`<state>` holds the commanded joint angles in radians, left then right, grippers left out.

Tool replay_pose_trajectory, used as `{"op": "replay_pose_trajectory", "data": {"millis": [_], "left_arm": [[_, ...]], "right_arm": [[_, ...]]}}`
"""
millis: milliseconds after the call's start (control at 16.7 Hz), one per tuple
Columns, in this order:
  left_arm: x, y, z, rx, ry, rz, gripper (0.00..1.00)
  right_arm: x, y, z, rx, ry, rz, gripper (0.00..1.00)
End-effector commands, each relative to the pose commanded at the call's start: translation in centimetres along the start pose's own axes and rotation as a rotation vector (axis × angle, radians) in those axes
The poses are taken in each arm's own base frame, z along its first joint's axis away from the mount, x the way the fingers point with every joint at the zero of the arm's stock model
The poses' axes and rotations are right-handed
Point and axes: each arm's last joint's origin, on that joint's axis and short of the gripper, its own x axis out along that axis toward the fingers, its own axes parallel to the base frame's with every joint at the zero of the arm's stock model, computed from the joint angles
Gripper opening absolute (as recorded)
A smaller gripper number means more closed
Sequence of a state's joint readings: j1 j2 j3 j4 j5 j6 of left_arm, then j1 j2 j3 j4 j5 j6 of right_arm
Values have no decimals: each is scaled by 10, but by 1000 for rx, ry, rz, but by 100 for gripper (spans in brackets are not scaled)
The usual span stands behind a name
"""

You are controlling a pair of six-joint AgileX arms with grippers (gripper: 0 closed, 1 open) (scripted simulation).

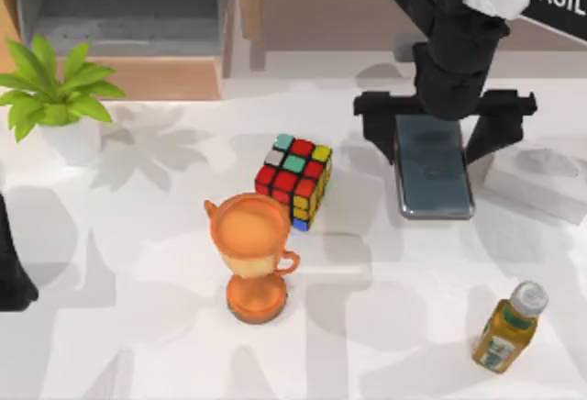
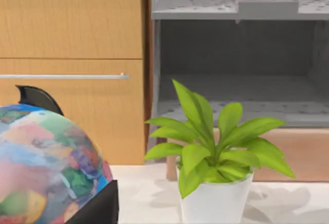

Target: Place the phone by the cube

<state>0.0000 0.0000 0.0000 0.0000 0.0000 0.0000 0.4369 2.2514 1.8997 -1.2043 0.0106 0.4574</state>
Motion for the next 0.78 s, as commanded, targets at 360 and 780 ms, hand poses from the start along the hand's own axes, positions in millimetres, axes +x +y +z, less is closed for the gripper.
{"op": "replay_pose_trajectory", "data": {"millis": [360,780], "left_arm": [[0,0,0,0,0,0,100],[0,0,0,0,0,0,100]], "right_arm": [[-4,-4,1,13,-7,10,0],[-22,-12,5,34,-61,63,0]]}}
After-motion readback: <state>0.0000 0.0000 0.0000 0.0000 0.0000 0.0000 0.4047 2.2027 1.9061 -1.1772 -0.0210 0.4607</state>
